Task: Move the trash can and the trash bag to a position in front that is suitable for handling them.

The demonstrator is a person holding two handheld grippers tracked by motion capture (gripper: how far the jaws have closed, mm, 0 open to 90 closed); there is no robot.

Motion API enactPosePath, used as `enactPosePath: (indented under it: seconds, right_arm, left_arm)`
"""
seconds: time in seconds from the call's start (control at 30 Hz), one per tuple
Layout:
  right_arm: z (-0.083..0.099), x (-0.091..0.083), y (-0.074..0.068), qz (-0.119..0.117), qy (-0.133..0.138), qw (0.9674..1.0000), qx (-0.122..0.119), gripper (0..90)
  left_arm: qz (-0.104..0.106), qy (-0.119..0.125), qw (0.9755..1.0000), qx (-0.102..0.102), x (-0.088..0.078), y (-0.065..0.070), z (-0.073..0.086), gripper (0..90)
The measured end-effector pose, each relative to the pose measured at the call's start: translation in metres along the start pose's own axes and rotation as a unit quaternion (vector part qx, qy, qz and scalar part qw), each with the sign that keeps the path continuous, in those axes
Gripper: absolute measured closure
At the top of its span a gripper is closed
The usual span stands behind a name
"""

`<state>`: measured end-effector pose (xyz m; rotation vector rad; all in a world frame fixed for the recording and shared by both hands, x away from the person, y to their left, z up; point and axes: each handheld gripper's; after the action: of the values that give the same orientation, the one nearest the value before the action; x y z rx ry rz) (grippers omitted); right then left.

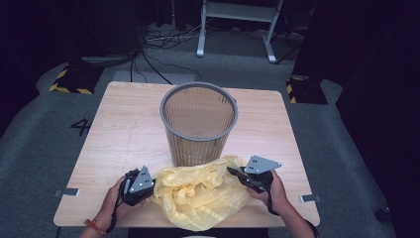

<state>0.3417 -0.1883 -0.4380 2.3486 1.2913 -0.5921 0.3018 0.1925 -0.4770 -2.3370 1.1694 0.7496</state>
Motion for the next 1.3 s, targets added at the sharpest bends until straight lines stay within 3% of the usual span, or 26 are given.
enactPosePath:
  seconds: [0.43,0.77,1.1,1.3]
  right_arm:
    - [-0.01,-0.003,-0.004,0.011,0.021,0.9995,-0.022,90.0]
    - [-0.012,-0.006,0.0,0.011,0.026,0.9995,-0.015,90.0]
    - [-0.019,-0.011,-0.002,0.015,0.045,0.9985,-0.026,90.0]
    - [-0.024,-0.016,-0.005,0.019,0.058,0.9974,-0.037,90.0]
  left_arm:
    - [-0.018,0.013,0.9998,0.0,-0.007,-0.007,-0.004,89.6]
    - [-0.034,0.012,0.999,0.028,-0.012,-0.014,-0.017,89.6]
    - [-0.047,0.045,0.9973,0.034,-0.024,-0.015,-0.024,89.6]
    - [-0.054,0.052,0.9966,0.033,-0.031,-0.015,-0.024,89.6]
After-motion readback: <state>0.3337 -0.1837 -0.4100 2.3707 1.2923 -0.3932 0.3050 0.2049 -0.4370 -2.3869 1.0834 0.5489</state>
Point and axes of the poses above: each handheld gripper's, and its own axes: x roughly forward along the jaws, z roughly out of its underside, y roughly to its right
